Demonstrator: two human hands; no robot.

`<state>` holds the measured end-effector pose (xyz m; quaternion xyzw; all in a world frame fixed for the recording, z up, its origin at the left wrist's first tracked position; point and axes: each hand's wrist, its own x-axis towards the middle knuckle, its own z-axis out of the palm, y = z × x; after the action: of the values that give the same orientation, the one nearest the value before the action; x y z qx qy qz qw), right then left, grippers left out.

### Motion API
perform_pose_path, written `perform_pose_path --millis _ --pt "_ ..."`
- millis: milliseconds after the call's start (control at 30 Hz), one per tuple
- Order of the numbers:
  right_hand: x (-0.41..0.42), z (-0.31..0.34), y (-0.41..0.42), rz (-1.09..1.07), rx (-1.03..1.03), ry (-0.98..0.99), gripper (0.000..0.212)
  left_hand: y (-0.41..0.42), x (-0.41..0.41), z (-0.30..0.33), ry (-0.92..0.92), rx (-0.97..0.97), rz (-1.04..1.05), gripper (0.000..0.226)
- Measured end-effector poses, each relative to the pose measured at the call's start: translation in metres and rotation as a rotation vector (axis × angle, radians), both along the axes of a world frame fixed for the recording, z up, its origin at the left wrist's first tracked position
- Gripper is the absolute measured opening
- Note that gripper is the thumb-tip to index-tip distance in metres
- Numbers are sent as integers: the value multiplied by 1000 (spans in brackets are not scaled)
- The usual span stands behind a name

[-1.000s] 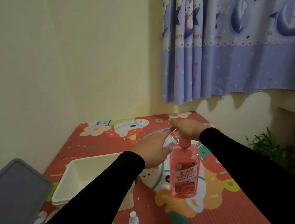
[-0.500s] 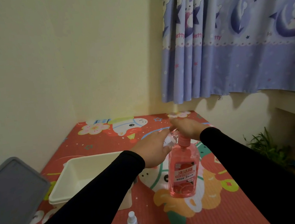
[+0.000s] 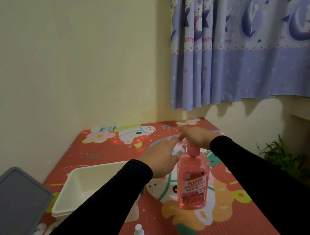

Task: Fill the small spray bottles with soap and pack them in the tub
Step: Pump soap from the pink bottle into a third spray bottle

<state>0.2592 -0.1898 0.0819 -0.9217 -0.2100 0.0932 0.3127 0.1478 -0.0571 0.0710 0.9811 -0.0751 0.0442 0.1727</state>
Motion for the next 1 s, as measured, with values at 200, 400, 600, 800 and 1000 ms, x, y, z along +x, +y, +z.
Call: perform_pose_path --millis 200,400,600,800,1000 --pt "2 10 -2 -15 84 -19 61 1 -1 9 -13 -37 -14 59" --pt "3 4 -1 -23 78 -20 63 0 0 7 -25 -34 -18 59" --pt "-4 5 2 4 -24 -1 64 -1 -3 4 5 -12 -4 53" --pt "-1 17 0 -14 93 0 58 2 2 11 -29 -32 -9 58" --pt "-9 5 1 35 3 -6 47 -1 1 1 6 -22 5 53"
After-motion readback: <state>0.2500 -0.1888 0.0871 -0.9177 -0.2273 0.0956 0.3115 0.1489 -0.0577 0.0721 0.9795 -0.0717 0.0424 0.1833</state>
